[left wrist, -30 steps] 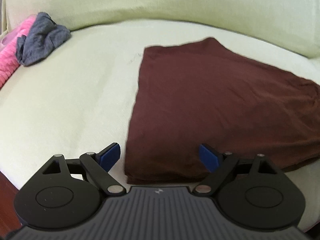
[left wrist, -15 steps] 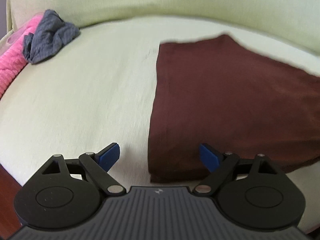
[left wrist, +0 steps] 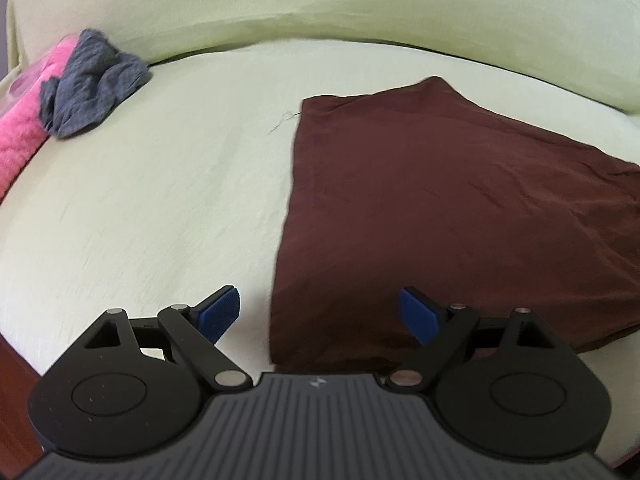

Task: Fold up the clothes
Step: 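Grasp the elastic waistband cuff with the right gripper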

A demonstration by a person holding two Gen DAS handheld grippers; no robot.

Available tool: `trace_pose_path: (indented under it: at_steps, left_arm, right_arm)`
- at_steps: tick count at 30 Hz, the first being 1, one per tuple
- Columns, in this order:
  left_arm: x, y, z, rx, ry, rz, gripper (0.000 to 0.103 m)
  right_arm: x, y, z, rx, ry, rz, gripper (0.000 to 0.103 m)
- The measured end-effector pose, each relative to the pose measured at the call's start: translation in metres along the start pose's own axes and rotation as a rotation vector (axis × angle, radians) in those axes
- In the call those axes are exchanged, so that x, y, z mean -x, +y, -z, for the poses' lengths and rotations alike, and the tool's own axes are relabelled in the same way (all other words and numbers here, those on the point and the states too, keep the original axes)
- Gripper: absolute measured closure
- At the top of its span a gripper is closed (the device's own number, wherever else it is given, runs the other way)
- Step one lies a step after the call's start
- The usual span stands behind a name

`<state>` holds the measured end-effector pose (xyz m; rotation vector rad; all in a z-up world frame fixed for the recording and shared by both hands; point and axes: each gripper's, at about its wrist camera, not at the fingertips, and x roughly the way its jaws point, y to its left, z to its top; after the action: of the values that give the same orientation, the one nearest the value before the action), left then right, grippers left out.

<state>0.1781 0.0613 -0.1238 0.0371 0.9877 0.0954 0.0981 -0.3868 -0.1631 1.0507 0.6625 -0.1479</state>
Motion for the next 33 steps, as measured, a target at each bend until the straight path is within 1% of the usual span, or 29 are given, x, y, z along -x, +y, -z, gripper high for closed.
trace_pose_path:
  at_steps: [2,4,7,12,14,15,19,20,21,22,24,26,28,30,33]
  left_arm:
    - [-0.001,-0.005,-0.005,0.002,-0.002,0.025,0.014]
    - [-0.003,-0.008,-0.008,0.004,0.0,0.034,0.014]
    - [-0.007,-0.01,-0.009,0.005,0.007,0.034,0.014]
    - [-0.014,-0.008,-0.006,0.02,0.03,0.03,0.014]
    - [-0.017,-0.006,-0.005,0.027,0.037,0.027,0.014]
    - [-0.019,-0.005,-0.004,0.03,0.04,0.026,0.014]
    - [-0.021,0.0,-0.002,0.044,0.049,0.031,0.014]
    - [-0.021,0.0,-0.001,0.045,0.05,0.031,0.014]
    - [-0.023,0.001,0.0,0.048,0.059,0.031,0.014]
    - [-0.023,0.001,0.0,0.05,0.061,0.031,0.014]
    - [-0.023,0.003,0.002,0.053,0.06,0.035,0.014]
    - [-0.022,0.005,0.003,0.057,0.058,0.038,0.014]
    - [-0.02,0.013,0.002,0.073,0.052,0.044,0.014]
    - [-0.019,0.021,0.002,0.089,0.046,0.049,0.014]
    - [-0.018,0.034,0.002,0.114,0.043,0.053,0.014]
  right_arm:
    - [-0.006,-0.006,0.002,-0.047,-0.01,-0.023,0.045]
    - [-0.009,-0.012,0.003,-0.073,-0.039,-0.058,0.045]
    - [-0.014,-0.014,0.0,-0.085,-0.056,-0.087,0.046]
    - [-0.023,-0.009,-0.003,-0.044,-0.076,-0.093,0.046]
    - [-0.029,-0.007,-0.002,-0.019,-0.09,-0.099,0.048]
    - [-0.033,-0.006,-0.001,-0.011,-0.095,-0.101,0.05]
    - [-0.035,-0.006,0.001,-0.014,-0.113,-0.106,0.05]
    - [-0.036,-0.003,0.001,0.013,-0.113,-0.09,0.05]
    - [-0.038,0.001,0.002,0.046,-0.112,-0.072,0.056]
    - [-0.039,0.004,0.002,0.079,-0.111,-0.053,0.068]
    - [-0.039,0.011,0.003,0.117,-0.106,-0.03,0.073]
    - [-0.038,0.025,0.003,0.176,-0.105,0.011,0.075]
    - [-0.036,0.044,0.005,0.278,-0.11,0.053,0.075]
    - [-0.034,0.071,0.011,0.417,-0.121,0.089,0.075]
    - [-0.032,0.112,0.023,0.607,-0.143,0.117,0.076]
